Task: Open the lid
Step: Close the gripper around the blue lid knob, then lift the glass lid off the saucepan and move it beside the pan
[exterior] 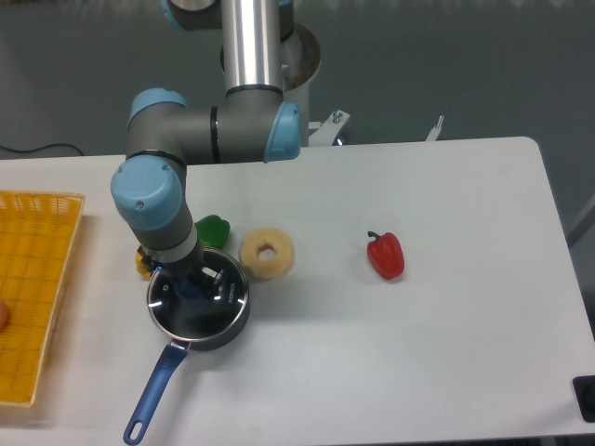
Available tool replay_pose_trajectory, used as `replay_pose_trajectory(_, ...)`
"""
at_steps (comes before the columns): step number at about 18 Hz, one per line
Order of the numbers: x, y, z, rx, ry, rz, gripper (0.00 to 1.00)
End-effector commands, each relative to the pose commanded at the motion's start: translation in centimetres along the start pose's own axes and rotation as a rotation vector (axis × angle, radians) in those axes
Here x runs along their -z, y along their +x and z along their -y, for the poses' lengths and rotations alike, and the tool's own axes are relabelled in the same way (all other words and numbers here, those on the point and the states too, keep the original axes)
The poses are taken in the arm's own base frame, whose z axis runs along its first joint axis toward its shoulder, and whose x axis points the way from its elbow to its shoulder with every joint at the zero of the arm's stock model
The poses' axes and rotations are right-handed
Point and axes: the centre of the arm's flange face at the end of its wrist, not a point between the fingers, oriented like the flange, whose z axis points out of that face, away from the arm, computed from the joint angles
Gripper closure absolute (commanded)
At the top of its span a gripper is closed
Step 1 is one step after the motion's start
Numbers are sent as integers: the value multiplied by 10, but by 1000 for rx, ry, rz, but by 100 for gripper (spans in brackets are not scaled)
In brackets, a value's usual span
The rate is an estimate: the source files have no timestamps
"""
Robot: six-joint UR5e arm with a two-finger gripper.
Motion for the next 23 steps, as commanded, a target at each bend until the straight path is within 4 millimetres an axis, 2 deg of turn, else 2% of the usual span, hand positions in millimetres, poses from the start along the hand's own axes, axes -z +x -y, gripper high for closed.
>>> replay_pose_trajectory(4,8,-2,-3,-2,3,7,65)
replay_pose_trajectory(9,25,-33,-23,-50,-12,0,65)
replay_pose_trajectory(12,30,-46,-27,-46,-8,5,65)
replay_pose_trajectory(14,33,-54,-28,-102,-2,9,65)
replay_pose_trajectory(23,32,-106,-48,-302,-2,26,65)
